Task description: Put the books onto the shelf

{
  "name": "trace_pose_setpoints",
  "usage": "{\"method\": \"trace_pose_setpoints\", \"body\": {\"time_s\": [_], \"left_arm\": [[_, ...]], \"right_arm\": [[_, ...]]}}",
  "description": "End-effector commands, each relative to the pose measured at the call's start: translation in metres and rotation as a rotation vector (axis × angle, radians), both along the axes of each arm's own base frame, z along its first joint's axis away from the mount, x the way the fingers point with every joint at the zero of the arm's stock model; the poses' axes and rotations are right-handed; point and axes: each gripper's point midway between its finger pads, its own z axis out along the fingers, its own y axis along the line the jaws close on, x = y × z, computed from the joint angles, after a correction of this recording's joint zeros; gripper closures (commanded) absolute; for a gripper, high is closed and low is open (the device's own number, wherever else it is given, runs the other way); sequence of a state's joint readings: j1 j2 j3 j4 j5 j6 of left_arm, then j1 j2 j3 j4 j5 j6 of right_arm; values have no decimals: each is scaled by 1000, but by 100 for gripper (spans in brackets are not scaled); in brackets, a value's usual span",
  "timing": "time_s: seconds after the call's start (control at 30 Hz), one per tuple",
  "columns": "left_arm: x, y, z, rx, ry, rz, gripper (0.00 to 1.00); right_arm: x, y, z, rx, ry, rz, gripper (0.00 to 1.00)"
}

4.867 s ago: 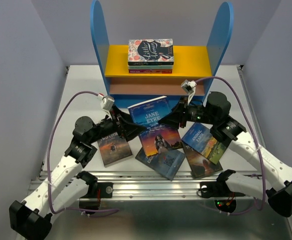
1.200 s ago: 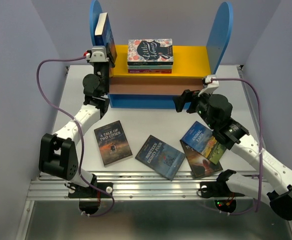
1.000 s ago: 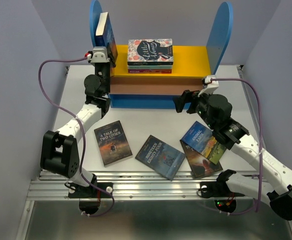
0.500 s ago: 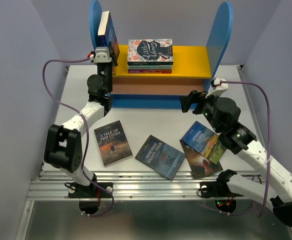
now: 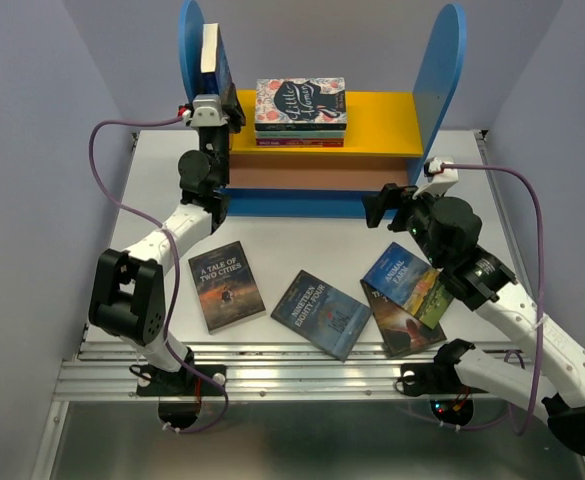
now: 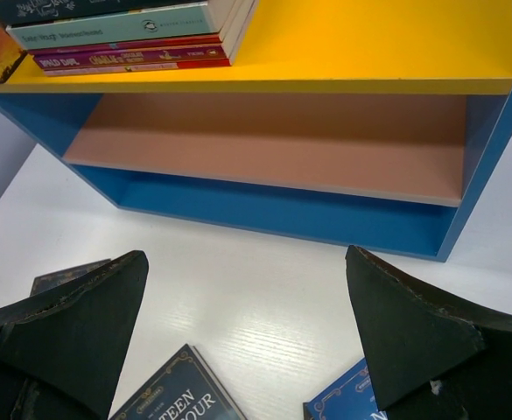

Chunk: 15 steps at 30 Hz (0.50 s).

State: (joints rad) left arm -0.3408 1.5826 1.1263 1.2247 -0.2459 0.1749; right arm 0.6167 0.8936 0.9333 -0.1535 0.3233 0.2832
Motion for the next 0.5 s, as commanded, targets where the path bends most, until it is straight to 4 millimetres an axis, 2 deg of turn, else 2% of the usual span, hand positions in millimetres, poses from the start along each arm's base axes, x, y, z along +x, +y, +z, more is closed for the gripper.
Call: {"method": "trace_pose_setpoints", "body": {"time_s": [0.0, 0.17, 0.27, 0.37, 0.47], "left_arm": [[-22, 37, 43, -66, -114, 111, 31], [-24, 38, 42, -73, -92, 108, 30], [-30, 40, 46, -98, -96, 100, 25], [-37, 44, 48, -121, -90, 97, 17], [-45, 44, 52, -125, -92, 81, 15]], "right_arm": [[-2, -6, 7, 5, -25, -21, 0], [-3, -7, 5, 8, -19, -25, 0], [-4, -5, 5, 12, -17, -19, 0], [-4, -3, 3, 11, -11, -7, 0], [-4, -1, 2, 11, -8, 2, 0]]}}
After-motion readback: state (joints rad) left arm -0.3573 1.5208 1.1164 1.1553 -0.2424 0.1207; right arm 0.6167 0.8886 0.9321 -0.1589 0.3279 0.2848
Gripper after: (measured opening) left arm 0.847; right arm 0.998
